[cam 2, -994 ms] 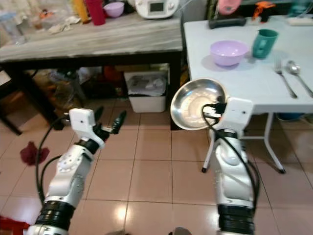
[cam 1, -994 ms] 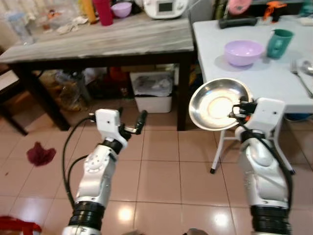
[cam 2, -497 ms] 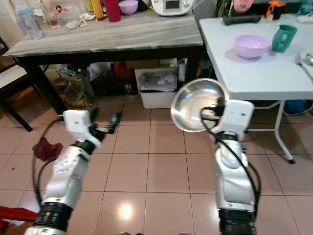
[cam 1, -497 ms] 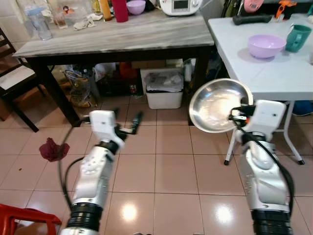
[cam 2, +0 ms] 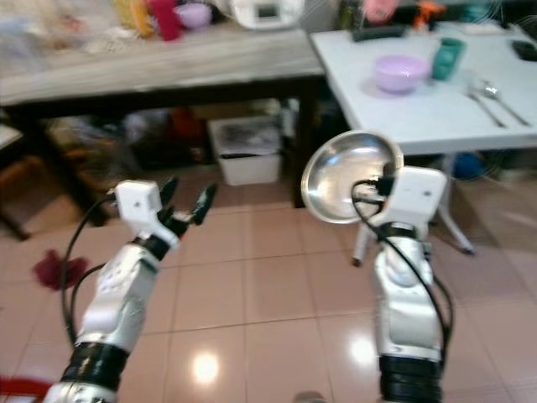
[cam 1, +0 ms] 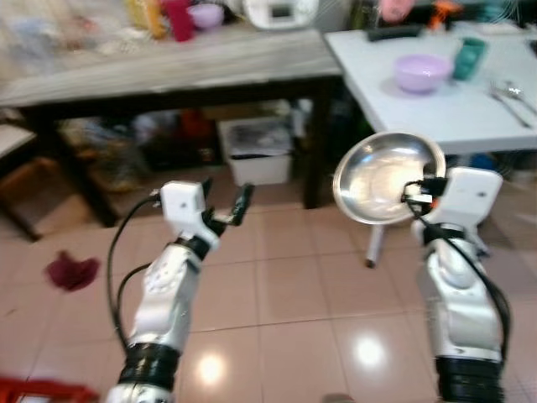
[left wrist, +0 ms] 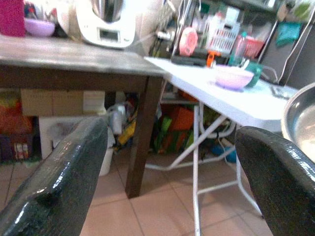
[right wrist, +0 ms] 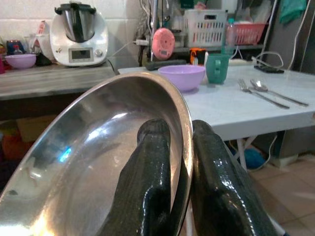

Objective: Setting the table

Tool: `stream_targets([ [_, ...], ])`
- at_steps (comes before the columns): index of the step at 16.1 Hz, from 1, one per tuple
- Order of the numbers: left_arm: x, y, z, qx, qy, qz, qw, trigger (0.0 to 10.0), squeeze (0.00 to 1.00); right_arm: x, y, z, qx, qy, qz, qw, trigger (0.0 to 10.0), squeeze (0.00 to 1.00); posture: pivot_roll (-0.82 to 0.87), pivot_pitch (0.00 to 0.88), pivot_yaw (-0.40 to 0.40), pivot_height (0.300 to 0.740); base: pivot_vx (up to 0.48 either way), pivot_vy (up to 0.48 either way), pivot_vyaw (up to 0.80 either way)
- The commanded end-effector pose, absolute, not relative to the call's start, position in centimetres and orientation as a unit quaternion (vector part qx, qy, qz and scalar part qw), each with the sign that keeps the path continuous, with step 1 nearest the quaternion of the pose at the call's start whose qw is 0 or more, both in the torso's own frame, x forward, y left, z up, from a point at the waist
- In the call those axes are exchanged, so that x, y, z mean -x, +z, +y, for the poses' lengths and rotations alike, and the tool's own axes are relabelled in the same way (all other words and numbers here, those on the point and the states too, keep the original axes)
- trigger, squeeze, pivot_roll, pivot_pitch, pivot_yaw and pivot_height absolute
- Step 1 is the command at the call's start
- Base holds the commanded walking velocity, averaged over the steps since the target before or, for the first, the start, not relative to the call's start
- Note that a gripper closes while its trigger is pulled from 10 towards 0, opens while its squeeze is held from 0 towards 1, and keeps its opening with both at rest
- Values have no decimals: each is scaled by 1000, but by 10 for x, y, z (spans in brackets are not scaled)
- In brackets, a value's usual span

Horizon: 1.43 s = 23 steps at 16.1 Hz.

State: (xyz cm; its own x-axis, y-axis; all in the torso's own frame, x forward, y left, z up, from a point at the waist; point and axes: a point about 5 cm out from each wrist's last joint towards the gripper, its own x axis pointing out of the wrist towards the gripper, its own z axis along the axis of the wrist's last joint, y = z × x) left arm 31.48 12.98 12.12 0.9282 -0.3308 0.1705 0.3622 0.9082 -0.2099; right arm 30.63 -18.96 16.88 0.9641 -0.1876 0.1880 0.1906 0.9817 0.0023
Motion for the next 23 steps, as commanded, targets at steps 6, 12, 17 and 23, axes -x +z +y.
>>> stream_targets([
  [6,-318,127,127,121,-180,-76,973,10000,0,-308,184,-190,13,-95,-123,988,10000,0,-251,70,65,740,386,0,0],
  [12,-319,128,127,107,-167,-79,977,10000,0,-307,187,-189,18,-89,-133,987,10000,0,-250,71,65,740,346,0,386],
  [17,-320,127,146,76,-111,-83,987,10000,0,-303,187,-191,25,-94,-136,986,10000,0,-252,74,72,740,338,0,636],
  [23,-302,115,162,44,-87,-70,993,10000,0,-290,183,-198,43,-109,-135,984,10000,0,-239,81,77,740,336,0,72],
])
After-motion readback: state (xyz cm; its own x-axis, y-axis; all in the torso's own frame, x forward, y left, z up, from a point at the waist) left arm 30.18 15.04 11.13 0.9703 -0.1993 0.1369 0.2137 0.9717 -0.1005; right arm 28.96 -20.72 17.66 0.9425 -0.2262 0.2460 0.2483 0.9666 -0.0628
